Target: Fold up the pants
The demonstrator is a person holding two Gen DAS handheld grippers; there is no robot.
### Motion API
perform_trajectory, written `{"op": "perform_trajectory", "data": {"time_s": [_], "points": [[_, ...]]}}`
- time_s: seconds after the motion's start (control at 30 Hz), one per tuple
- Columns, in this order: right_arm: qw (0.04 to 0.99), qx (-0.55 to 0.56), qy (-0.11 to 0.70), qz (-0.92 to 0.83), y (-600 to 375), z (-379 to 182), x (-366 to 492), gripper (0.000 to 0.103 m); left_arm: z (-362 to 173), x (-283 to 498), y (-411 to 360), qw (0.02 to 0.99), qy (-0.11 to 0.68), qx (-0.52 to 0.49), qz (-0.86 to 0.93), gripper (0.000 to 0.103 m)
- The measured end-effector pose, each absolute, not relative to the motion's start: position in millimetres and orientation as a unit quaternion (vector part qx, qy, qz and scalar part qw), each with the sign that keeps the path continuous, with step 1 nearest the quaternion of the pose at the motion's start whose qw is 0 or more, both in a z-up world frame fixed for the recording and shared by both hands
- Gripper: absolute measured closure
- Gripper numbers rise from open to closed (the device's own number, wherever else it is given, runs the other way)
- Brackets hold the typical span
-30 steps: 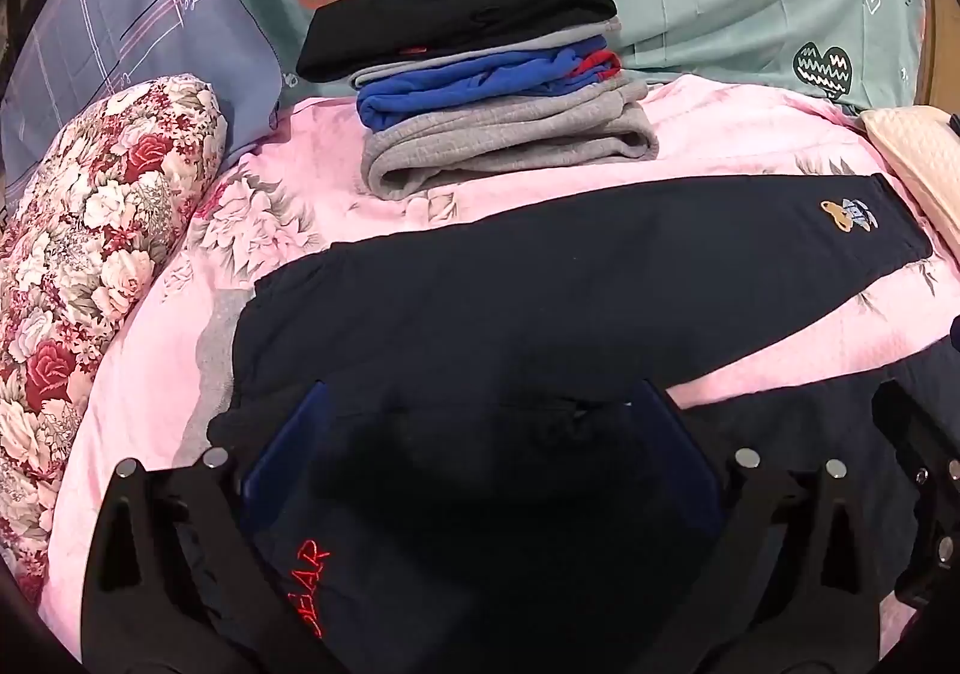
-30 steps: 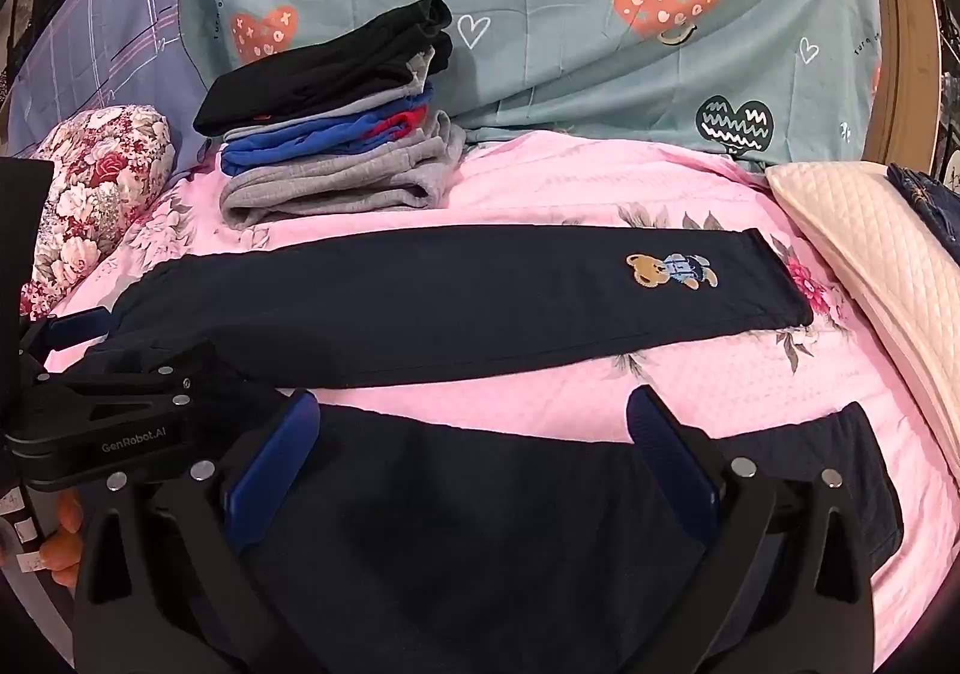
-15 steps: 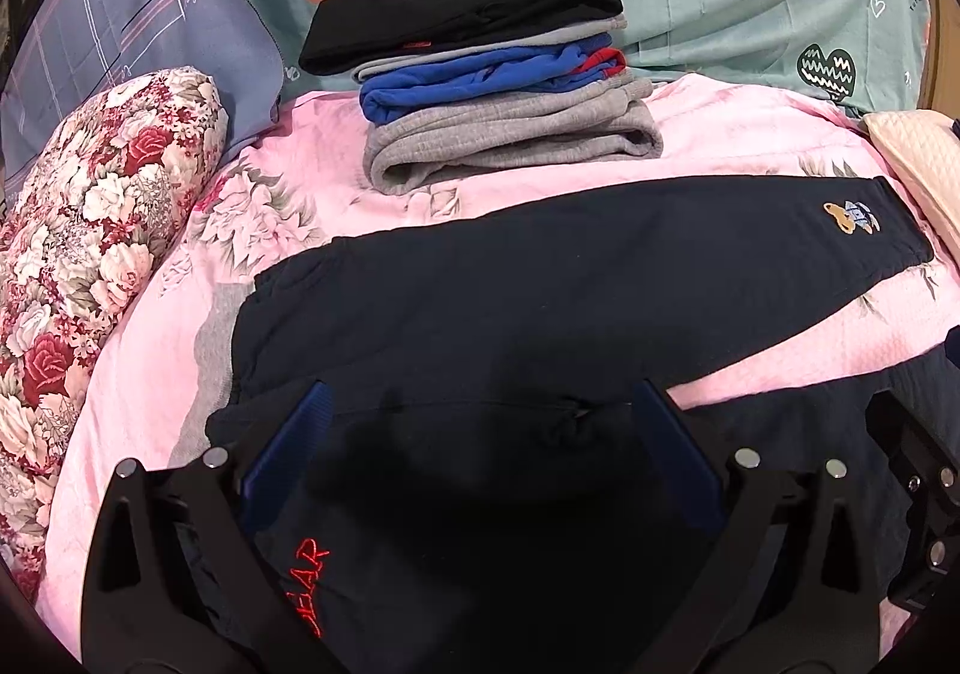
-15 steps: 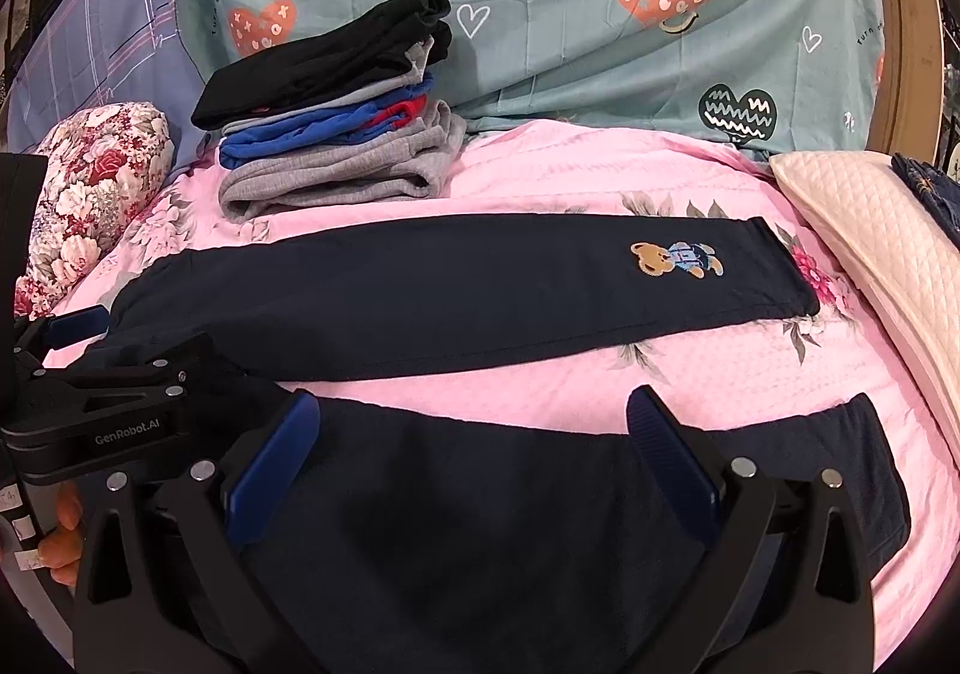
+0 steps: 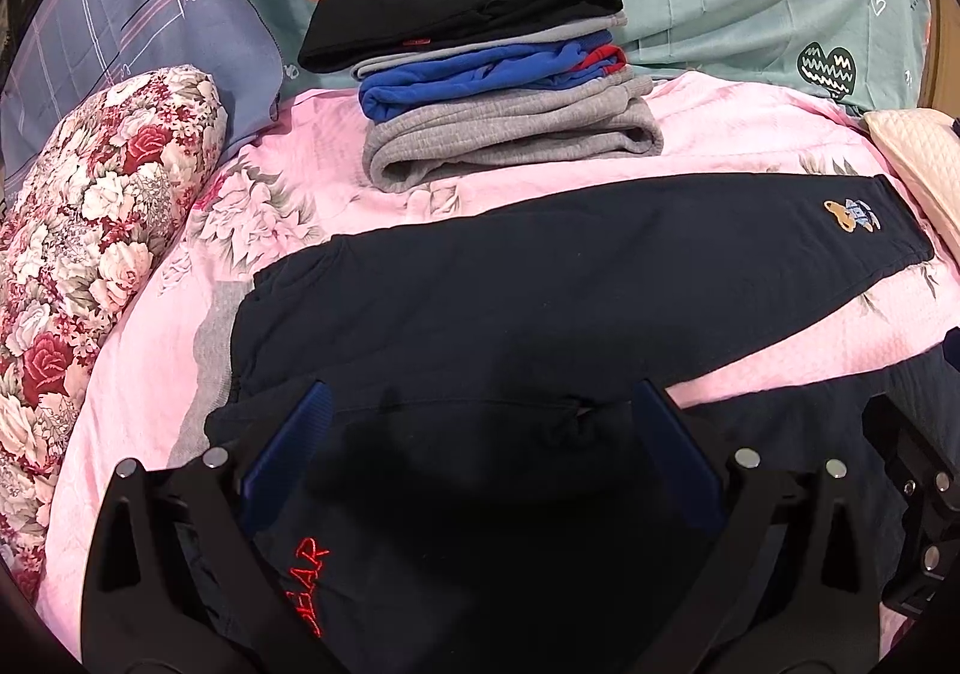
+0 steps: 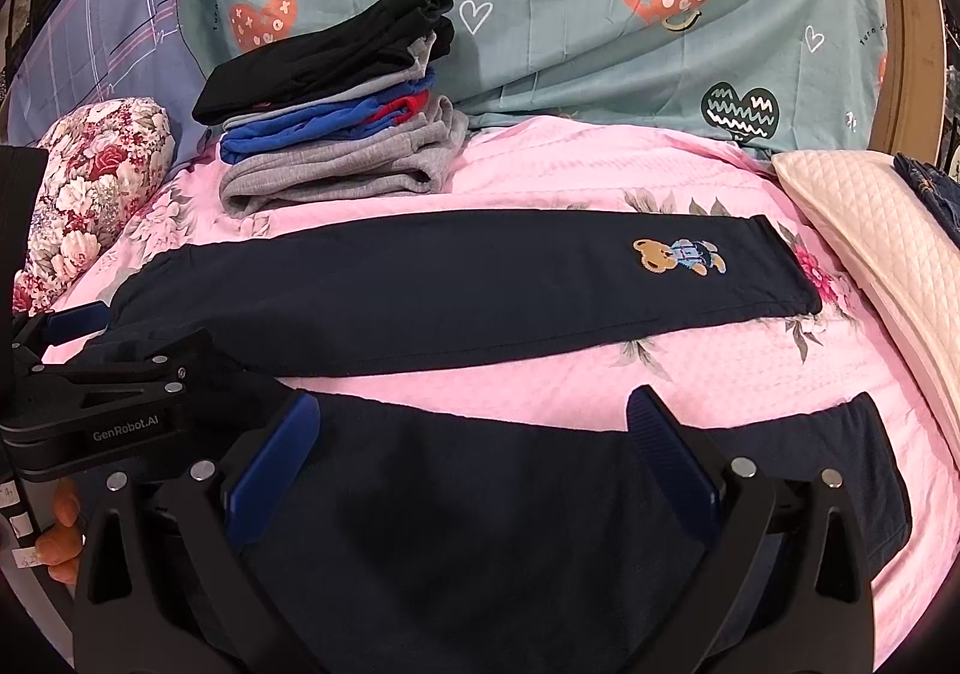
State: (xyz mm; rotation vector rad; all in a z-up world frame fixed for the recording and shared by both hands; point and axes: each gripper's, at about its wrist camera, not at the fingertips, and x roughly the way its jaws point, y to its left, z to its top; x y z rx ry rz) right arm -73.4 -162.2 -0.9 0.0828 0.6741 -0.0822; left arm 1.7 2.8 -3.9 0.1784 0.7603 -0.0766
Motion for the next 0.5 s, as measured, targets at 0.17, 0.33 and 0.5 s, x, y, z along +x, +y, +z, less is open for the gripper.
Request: {"op": "perform_trajectory", "data": {"time_s": [0.17, 0.33, 0.5], "points": [[0.942, 0.041, 0.331, -0.040, -162.5, -0.8, -73.3, 0.001, -4.1, 1.8, 2.3, 0.924, 0.371, 0.087, -0.037, 0.002], [0.942, 0.041, 0.331, -0.040, -162.6, -0.8, -73.3, 0.001, -4.6, 1.8, 1.9, 0.924, 0.371, 0.087, -0.038, 0.002], [0.942, 0.041, 0.331, -0.040, -162.2, -1.1, -73.3, 0.001, -4.6, 1.8, 1.8, 0.924, 0.371, 0.087, -0.038, 0.002]]}}
